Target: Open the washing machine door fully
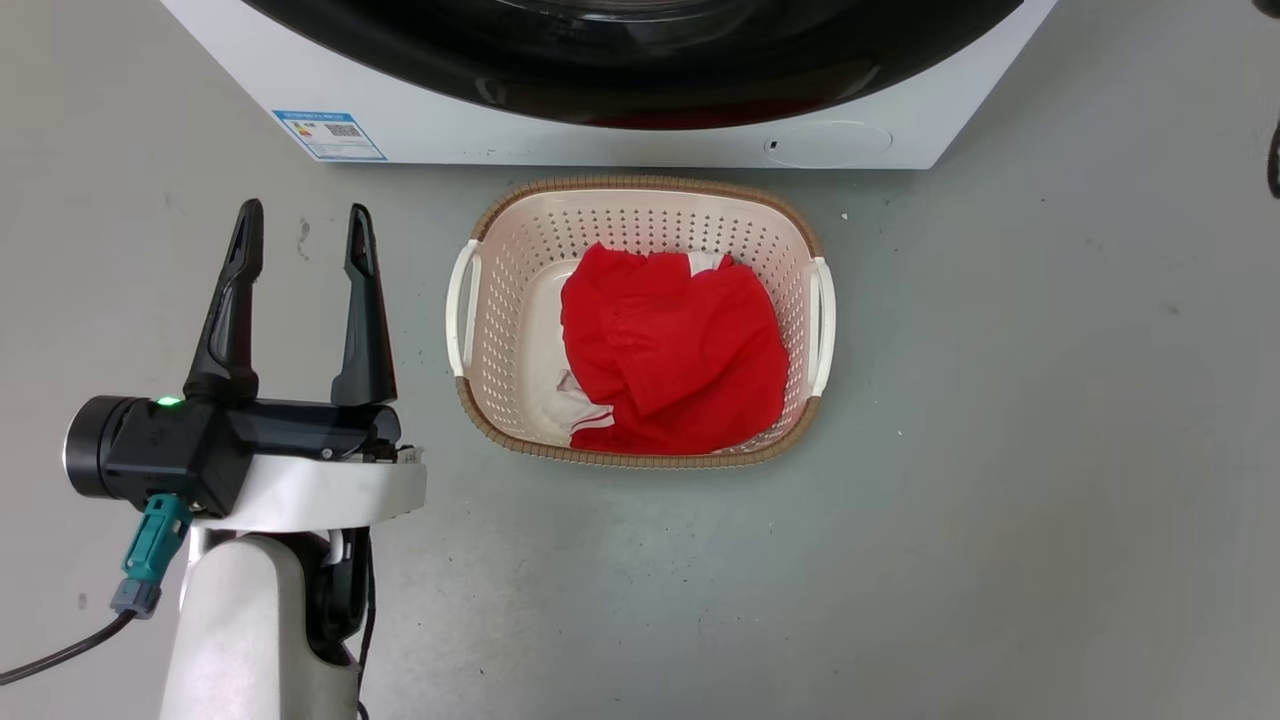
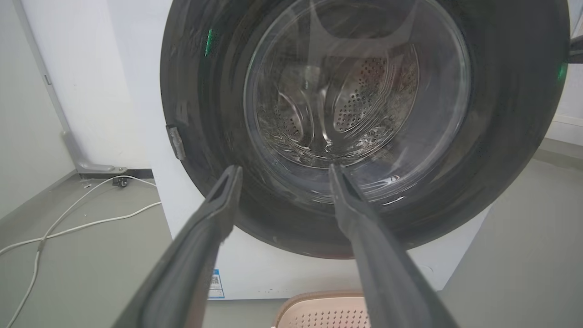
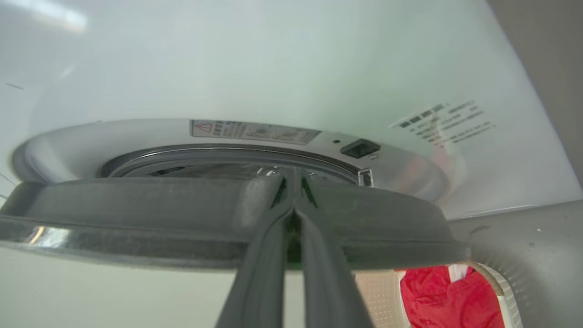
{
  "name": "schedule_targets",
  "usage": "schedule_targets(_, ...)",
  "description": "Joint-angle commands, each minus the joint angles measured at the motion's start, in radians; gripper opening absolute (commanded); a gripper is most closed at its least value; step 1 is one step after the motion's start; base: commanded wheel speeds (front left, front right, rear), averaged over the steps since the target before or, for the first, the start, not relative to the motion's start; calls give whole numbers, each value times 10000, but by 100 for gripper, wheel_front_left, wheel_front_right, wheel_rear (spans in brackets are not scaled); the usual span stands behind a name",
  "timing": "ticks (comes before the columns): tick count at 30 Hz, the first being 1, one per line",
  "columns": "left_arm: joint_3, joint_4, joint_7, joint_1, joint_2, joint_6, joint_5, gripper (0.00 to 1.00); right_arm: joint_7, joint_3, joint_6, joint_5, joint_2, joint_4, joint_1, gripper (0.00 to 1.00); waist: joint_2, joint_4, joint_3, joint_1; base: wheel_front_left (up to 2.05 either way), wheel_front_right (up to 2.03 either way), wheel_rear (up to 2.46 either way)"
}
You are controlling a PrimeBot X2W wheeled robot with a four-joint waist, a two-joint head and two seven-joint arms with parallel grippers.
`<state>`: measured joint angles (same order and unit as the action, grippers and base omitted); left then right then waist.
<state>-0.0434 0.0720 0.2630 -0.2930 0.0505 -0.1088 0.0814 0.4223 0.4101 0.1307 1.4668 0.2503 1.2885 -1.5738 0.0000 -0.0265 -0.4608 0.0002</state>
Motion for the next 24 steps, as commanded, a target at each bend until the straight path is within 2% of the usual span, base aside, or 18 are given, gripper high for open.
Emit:
schedule_targets(1,-5,10,22,-158,-3,-1,-3,100,174,-3,0,68,-262,-12,-47,0,0,17,1,-2,0,0,0)
schedule_targets(13,123,-334,22,160,-4,39,16,100,2645,-362,10,573,-347,-12,630,0,0,280,806,-2,0,0,0)
schedule_targets(24,92,-607,22,1029,-4,15,-156,100,5112,-648,11,1287,-950,-142,1601,0,0,416,2168,-2,0,0,0)
